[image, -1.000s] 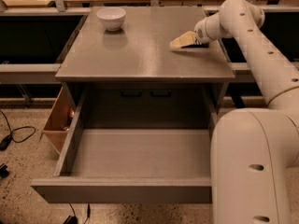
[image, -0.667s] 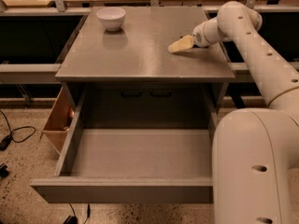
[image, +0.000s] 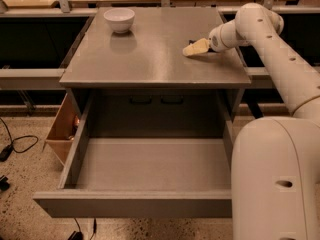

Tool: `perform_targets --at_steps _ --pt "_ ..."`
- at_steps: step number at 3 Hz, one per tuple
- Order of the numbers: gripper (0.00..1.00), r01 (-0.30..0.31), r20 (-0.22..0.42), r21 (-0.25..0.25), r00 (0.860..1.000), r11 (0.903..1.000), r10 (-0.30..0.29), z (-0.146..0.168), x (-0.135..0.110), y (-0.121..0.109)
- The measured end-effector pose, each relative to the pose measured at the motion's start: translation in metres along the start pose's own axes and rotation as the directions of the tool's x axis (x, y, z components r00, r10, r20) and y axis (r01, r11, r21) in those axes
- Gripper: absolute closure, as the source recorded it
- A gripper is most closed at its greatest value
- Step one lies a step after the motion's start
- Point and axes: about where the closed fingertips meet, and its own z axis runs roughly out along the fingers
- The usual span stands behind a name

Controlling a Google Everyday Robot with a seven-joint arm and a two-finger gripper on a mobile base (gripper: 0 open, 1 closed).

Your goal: Place rxbar blueberry into top drawer

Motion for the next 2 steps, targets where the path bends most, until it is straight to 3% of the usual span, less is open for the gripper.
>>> perform_targets --at_steps 2 --pt "0.94 0.0 0.0 0.0 1.0 1.0 0.0 0.0 0.0 0.0"
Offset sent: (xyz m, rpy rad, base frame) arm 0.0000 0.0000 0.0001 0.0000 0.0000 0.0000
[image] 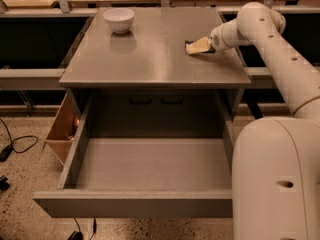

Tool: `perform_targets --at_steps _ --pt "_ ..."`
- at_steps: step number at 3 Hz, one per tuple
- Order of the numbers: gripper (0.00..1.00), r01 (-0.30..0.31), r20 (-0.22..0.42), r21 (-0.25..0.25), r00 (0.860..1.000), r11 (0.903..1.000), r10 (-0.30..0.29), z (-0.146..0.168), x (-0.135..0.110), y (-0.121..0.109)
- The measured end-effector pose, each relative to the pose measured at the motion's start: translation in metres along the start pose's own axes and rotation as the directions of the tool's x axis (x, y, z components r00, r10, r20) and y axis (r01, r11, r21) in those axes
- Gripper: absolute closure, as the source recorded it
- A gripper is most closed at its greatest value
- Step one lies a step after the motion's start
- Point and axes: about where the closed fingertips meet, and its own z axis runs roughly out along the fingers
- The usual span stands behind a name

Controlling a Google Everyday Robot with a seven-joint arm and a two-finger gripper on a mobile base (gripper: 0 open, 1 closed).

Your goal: Place rxbar blueberry into top drawer

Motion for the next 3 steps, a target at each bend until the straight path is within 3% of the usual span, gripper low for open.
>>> perform_targets --at_steps 1,3 --pt "1.0 0.0 0.0 0.0 1.0 1.0 0.0 0.0 0.0 0.0" --pt "1.0 0.0 0.0 0.0 1.0 1.0 0.0 -0.0055 -0.0073 -0.0004"
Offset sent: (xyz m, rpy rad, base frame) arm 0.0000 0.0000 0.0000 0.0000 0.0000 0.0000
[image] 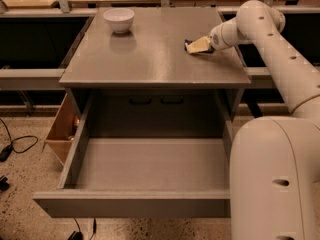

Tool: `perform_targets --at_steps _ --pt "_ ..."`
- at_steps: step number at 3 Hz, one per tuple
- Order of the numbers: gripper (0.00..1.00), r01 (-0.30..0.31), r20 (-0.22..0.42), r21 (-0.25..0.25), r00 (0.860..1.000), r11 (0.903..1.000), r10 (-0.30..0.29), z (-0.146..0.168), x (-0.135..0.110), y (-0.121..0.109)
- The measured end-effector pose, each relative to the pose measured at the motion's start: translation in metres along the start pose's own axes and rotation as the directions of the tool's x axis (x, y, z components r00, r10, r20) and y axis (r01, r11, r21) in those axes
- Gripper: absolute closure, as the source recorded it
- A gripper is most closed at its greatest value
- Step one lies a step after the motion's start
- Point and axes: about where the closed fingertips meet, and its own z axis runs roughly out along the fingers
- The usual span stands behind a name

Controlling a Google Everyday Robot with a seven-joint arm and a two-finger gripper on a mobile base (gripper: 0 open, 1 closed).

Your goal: Place rxbar blueberry into top drawer

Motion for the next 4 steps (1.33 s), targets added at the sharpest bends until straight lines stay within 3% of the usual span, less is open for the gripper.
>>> perform_targets --at_steps 1,2,3,4 --pt "1.0 0.0 0.0 0.0 1.0 1.0 0.0 -0.004 -0.005 0.0" --pt "1.0 0.068 0.004 -0.003 0.998 0.9977 -0.068 -0.009 -0.024 0.014" --pt "1.0 0.166 0.023 0.026 0.986 0.9858 -0.167 -0.04 -0.061 0.032" --pt "1.0 0.174 0.035 0.025 0.984 0.9844 -0.175 -0.044 -0.063 0.037"
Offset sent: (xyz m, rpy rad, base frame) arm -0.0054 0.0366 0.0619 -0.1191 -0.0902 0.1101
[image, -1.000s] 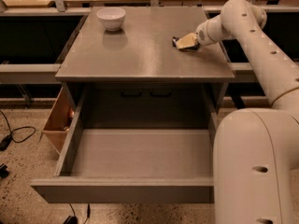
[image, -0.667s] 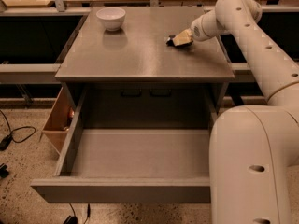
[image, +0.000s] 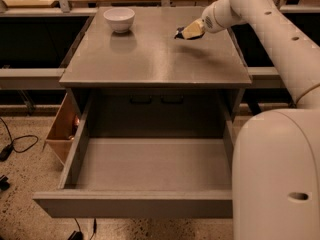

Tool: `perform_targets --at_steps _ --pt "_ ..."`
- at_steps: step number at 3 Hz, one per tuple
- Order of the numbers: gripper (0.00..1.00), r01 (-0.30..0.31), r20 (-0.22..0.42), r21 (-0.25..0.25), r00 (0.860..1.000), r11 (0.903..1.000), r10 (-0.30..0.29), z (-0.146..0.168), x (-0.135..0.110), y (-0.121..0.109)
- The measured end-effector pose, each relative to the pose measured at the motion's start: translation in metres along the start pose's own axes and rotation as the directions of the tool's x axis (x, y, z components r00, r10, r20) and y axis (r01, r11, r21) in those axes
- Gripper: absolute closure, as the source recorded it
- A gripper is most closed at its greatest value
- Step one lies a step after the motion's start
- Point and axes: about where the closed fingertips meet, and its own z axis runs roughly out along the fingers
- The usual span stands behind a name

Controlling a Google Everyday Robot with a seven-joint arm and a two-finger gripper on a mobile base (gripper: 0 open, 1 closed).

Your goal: Place rxbar blueberry into top drawer

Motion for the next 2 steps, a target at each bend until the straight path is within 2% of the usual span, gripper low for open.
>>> perform_targets --at_steps 1,2 --pt "1.0 0.011 0.013 -0.003 1.0 0.9999 -0.011 -0.022 -0.002 0.015" --pt "1.0 0.023 0.026 0.013 0.999 0.9997 -0.023 -0.067 -0.002 0.032"
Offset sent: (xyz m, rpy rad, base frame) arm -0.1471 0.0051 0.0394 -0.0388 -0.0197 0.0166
